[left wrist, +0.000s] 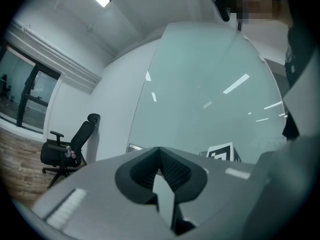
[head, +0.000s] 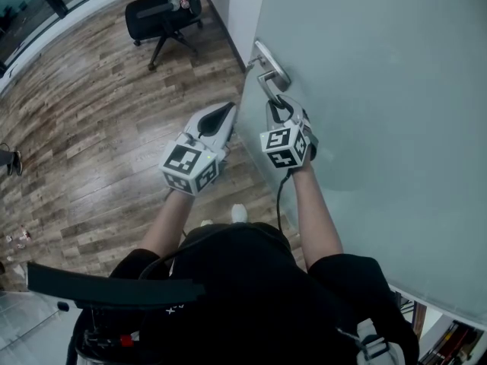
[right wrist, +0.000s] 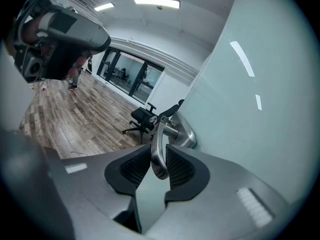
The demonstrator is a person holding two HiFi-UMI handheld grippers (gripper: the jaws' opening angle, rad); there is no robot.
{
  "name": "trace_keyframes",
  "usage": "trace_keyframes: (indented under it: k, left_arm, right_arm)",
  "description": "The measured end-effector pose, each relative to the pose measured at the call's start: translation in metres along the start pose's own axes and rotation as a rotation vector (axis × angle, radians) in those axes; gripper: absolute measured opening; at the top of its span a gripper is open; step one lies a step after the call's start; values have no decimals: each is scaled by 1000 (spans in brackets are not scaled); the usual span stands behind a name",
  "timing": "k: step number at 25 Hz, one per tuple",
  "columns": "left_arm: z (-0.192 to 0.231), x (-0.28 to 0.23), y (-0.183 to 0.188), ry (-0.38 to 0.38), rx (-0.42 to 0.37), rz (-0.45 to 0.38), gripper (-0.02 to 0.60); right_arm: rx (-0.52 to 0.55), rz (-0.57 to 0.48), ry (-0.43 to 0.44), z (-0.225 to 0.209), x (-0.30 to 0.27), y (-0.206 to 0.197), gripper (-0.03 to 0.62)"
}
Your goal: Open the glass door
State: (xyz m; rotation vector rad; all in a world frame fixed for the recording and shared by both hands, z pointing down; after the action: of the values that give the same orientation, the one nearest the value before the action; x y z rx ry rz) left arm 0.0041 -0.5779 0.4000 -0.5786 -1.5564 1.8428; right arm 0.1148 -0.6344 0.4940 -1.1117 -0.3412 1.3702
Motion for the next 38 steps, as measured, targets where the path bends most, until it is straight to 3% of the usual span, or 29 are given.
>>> trace_keyframes:
  k: [38]
  left_arm:
    - [-4, -25, -4, 10, 10, 9, -1]
  right_arm:
    - [-36, 45, -72, -52, -10, -18, 94]
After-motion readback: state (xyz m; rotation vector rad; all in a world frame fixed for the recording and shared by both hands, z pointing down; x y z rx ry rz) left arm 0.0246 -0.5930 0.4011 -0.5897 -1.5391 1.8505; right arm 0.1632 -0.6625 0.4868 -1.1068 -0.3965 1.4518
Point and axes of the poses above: the fingertips, and each gripper's own axes: x backward along the fingers, z to its left, y out of its top, the point moved 1 cm from there along x, backward along the fingers, and after that the axes turned 5 degrees about -z, right-handed, at the moved point
